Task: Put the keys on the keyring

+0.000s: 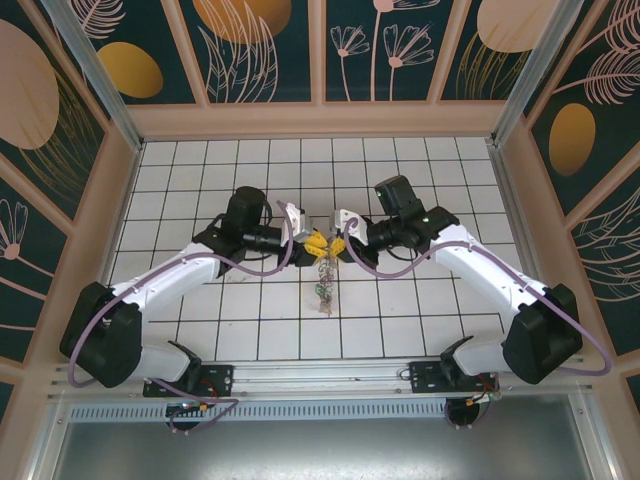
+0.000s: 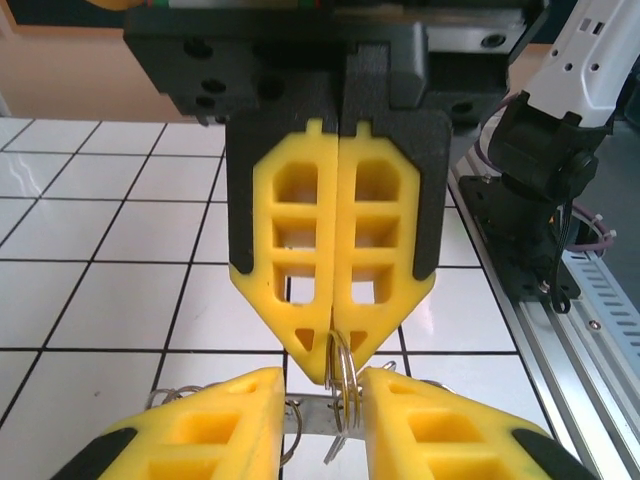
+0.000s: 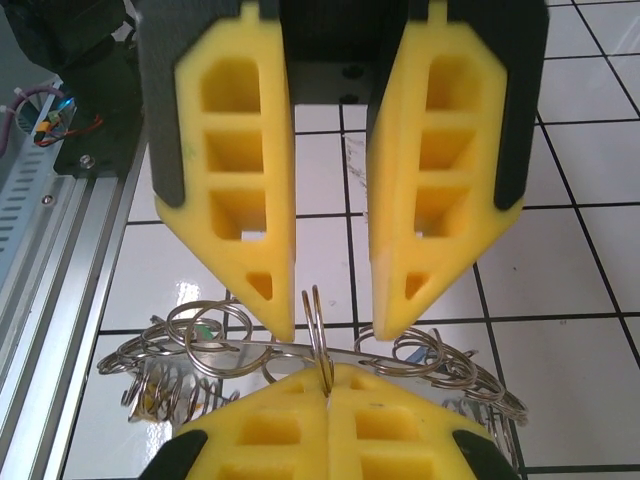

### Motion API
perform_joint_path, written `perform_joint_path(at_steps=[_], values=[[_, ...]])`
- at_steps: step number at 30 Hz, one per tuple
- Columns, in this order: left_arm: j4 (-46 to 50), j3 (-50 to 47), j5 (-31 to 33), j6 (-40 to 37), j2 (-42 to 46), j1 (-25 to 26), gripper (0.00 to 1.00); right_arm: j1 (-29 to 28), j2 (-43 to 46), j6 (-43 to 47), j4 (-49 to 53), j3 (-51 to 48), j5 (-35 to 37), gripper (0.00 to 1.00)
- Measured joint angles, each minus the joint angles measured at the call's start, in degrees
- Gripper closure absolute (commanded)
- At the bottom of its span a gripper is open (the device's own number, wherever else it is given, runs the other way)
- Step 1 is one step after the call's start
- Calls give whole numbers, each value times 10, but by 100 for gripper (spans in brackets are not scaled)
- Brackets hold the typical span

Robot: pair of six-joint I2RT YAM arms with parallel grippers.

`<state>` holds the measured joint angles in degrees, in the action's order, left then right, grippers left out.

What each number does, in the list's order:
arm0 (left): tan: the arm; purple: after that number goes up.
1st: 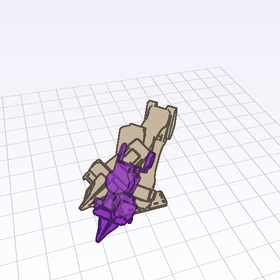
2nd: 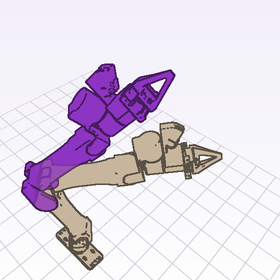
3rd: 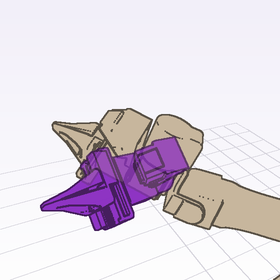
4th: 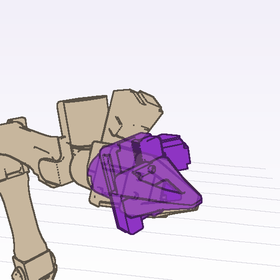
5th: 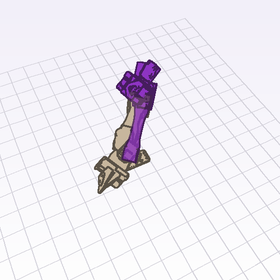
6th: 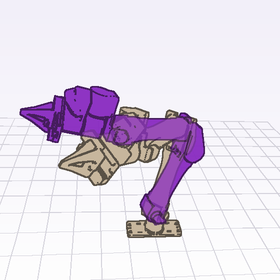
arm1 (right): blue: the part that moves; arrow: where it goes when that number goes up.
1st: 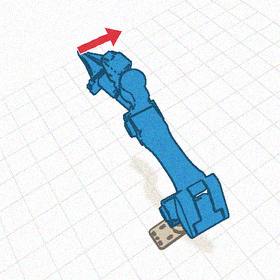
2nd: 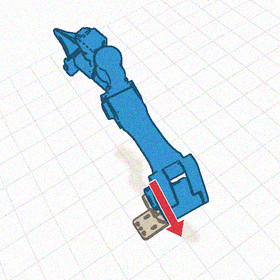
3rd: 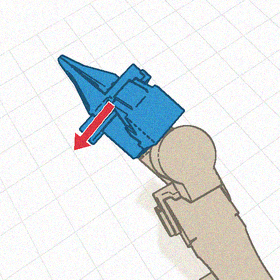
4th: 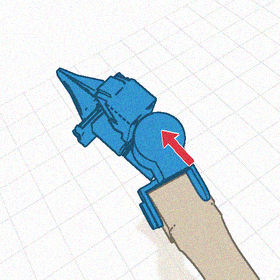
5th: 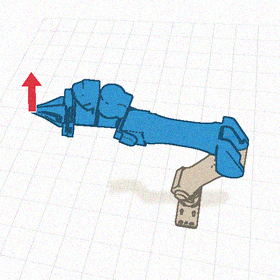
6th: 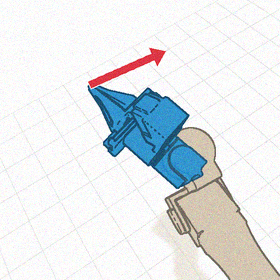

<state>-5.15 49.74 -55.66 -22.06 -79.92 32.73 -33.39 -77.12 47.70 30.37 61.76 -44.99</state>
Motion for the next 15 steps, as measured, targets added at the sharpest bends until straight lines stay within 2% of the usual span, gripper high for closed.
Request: perform_joint_path(at_steps=[5, 10, 15], values=[[7, 7, 0, 1, -9, 4, 80, 0, 0, 0, 3, 0, 2, 100], [12, 12, 2, 4, -12, 5, 77, 0, 0, 0, 3, 0, 5, 100], [12, 21, 2, 12, -12, 6, 79, 0, 0, 0, 3, 0, 6, 100]])
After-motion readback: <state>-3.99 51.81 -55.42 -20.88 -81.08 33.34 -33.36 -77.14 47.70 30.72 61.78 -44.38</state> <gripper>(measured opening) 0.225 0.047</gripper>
